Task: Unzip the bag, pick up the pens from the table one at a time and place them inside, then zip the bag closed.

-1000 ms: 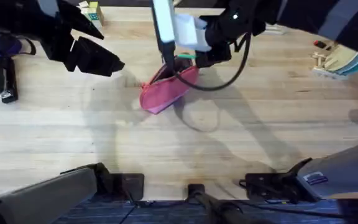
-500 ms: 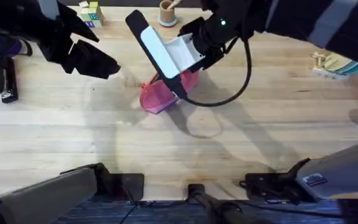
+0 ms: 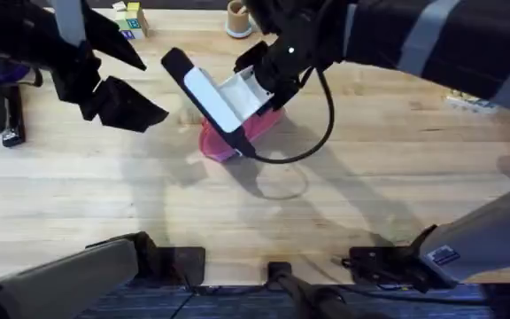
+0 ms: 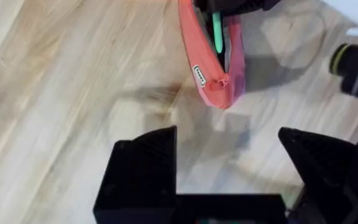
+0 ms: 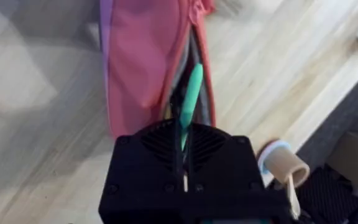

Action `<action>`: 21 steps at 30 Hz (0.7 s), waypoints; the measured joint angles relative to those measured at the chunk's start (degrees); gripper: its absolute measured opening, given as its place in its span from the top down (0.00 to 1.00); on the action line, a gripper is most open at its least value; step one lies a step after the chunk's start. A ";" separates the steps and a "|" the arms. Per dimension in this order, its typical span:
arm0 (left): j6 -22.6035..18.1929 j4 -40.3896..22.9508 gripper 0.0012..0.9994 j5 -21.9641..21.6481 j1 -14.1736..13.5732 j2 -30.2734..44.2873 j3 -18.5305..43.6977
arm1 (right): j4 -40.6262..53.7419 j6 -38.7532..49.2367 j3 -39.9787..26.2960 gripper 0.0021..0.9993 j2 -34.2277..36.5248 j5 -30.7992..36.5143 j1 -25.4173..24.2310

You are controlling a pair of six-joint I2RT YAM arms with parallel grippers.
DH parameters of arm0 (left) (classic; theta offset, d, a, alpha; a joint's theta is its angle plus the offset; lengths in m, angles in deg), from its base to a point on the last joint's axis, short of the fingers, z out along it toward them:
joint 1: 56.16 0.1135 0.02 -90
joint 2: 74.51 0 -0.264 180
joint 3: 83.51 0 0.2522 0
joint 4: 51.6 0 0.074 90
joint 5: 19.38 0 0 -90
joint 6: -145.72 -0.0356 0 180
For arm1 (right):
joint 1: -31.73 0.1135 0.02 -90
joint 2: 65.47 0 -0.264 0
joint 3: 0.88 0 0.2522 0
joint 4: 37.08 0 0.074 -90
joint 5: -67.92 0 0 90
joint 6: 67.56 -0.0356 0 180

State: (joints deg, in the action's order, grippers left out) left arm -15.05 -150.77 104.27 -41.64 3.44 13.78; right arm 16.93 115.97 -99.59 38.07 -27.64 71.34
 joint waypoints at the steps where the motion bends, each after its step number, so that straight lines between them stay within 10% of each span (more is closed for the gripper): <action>1: -1.12 0.00 0.00 -0.05 0.00 0.00 0.00 | 0.02 0.00 0.00 0.97 0.35 -0.09 0.14; 21: -5.43 0.21 0.01 -0.09 0.00 0.00 0.00 | -0.88 0.84 -0.07 0.97 4.83 -4.92 1.32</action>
State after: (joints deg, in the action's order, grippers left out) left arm -20.48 -150.56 104.18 -41.64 3.44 13.78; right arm 16.05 116.81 -99.66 42.90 -32.56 72.66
